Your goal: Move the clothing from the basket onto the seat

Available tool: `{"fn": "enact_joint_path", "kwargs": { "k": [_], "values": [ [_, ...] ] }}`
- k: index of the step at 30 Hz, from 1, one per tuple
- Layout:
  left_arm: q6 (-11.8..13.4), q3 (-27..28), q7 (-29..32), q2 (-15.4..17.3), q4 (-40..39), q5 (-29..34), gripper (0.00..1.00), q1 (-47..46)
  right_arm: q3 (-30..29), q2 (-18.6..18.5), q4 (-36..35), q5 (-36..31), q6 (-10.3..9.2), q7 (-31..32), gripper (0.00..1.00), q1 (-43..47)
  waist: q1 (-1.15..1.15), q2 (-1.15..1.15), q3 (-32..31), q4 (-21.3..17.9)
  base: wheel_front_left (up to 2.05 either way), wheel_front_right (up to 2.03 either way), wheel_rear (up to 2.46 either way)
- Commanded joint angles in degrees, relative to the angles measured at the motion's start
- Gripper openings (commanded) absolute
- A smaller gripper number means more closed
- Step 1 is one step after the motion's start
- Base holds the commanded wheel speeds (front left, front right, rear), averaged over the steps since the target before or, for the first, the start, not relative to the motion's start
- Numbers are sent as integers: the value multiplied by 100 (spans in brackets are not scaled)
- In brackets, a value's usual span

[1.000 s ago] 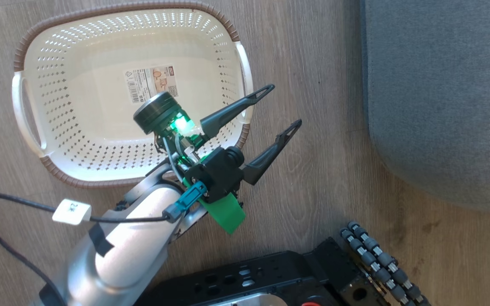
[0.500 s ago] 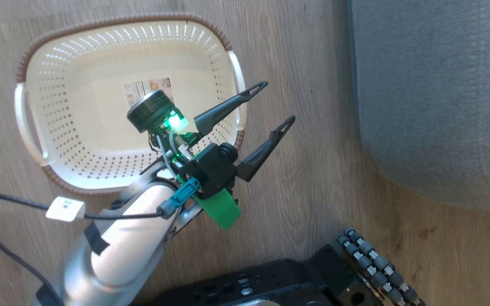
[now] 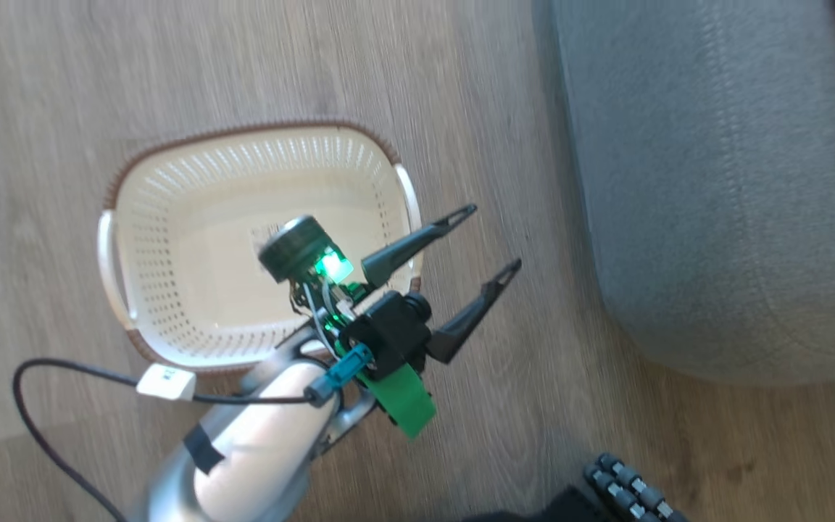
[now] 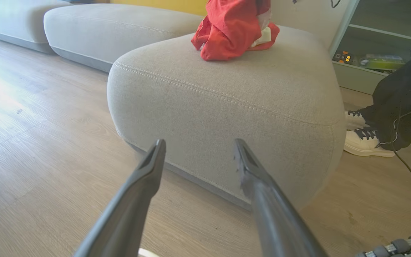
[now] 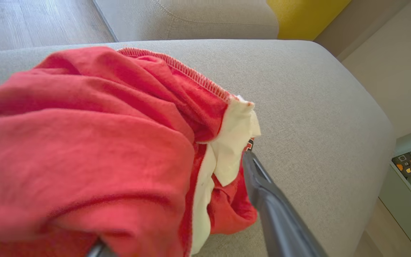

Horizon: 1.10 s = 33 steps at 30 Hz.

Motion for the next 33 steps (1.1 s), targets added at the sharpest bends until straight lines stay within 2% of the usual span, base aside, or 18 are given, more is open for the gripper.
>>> {"fn": "enact_joint_path", "kwargs": {
  "k": [1, 6, 11, 15, 27, 31, 33],
  "values": [
    [-7, 105, -28, -103, -173, -39, 100, 130, 64, -144, -156, -44, -2, 76, 100, 95, 0, 0, -442, 58, 0, 0, 0],
    [-7, 148, -28, -287, -168, -75, 100, 323, 405, -194, 79, -78, -2, 342, 100, 147, 0, 0, -942, 117, 0, 0, 0],
    [-7, 202, -28, -400, -114, -98, 100, 513, 786, -262, 197, -13, -2, 236, 100, 116, 0, 0, -1397, 185, 0, 0, 0],
    [-7, 274, -28, -446, -66, -143, 100, 650, 993, -291, 243, 110, -2, -43, 100, 86, 0, 0, -1647, 240, 0, 0, 0],
    [-7, 893, -28, -563, -101, -147, 100, 1093, 1900, -26, 431, 857, -2, -1193, 100, 27, 0, 0, -2393, 468, 0, 0, 0],
    [-7, 1023, -28, -597, -119, -115, 100, 1233, 2234, 121, 443, 1190, -2, -1626, 100, -3, 0, 0, -2625, 601, 0, 0, 0],
    [11, 1174, -28, -618, -154, -99, 100, 1356, 2576, 393, 425, 1571, -2, -1798, 100, 14, 0, 0, -2776, 699, 0, 0, 0]
  ]
}}
